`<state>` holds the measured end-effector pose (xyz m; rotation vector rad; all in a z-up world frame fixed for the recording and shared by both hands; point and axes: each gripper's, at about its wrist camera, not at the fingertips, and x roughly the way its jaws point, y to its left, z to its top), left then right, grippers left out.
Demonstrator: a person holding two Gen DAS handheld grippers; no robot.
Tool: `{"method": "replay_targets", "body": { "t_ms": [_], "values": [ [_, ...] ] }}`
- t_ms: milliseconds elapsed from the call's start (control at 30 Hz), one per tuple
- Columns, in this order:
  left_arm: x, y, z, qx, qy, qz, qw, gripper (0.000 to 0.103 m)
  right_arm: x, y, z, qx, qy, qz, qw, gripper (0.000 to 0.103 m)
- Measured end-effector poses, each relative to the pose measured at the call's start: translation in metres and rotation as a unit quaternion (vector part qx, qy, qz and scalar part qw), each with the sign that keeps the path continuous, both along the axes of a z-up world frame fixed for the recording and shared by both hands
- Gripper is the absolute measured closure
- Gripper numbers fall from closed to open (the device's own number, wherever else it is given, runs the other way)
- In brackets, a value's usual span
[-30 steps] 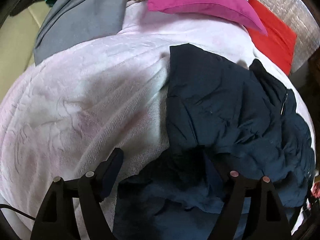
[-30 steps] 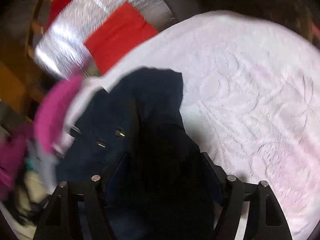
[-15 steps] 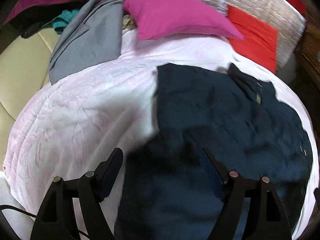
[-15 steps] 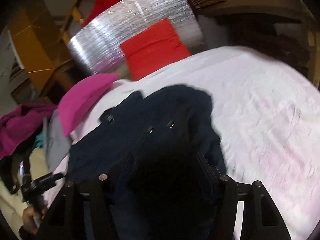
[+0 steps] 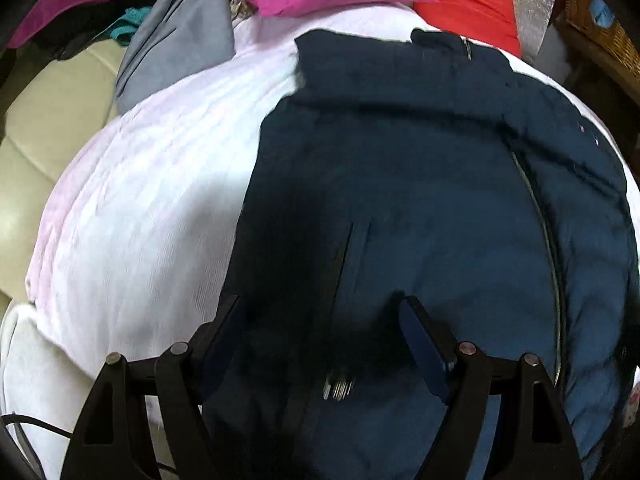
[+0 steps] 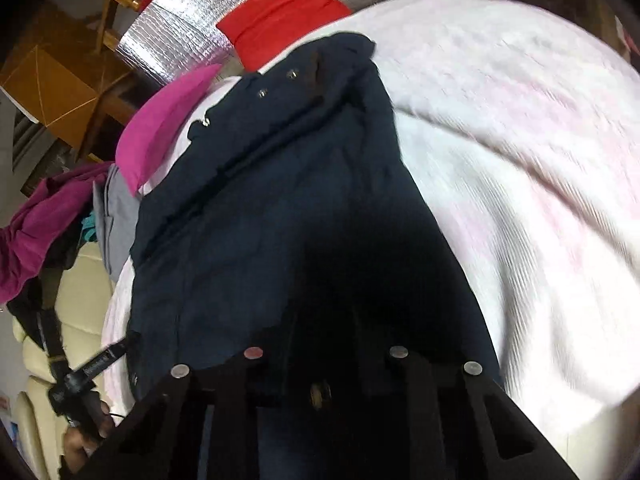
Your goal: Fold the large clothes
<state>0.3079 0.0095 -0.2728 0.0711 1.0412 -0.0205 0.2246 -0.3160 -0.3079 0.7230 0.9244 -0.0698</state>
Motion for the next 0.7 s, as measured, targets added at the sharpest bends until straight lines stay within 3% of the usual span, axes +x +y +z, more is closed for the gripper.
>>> {"method": "replay_targets", "body": {
  "t_ms": [300,367,500,700],
  "values": [
    [-0.059,0.012,0.021,0.016,-0.018,-0.009,0.9997,0.023,-0.069,-0.016,-0.002,0.046,0.002,-0.004,0.999,0.073],
    [-0.073,0.017,0.034,0.021,-0.031,-0.005,0.9993,0.023,-0.082,-0.019,0.001,0.040,0.006,-0.005,0.999,0.069],
    [-0.084,0.025,0.055,0.023,-0.056,0.005,0.9981,0.023,-0.113,-0.030,0.012,0.029,-0.014,-0.025,0.999,0.041],
    [-0.084,0.032,0.057,-0.009,-0.037,0.022,0.9990,0.023,-0.137,-0.048,0.025,0.027,-0.043,-0.048,0.998,0.040]
  ]
}}
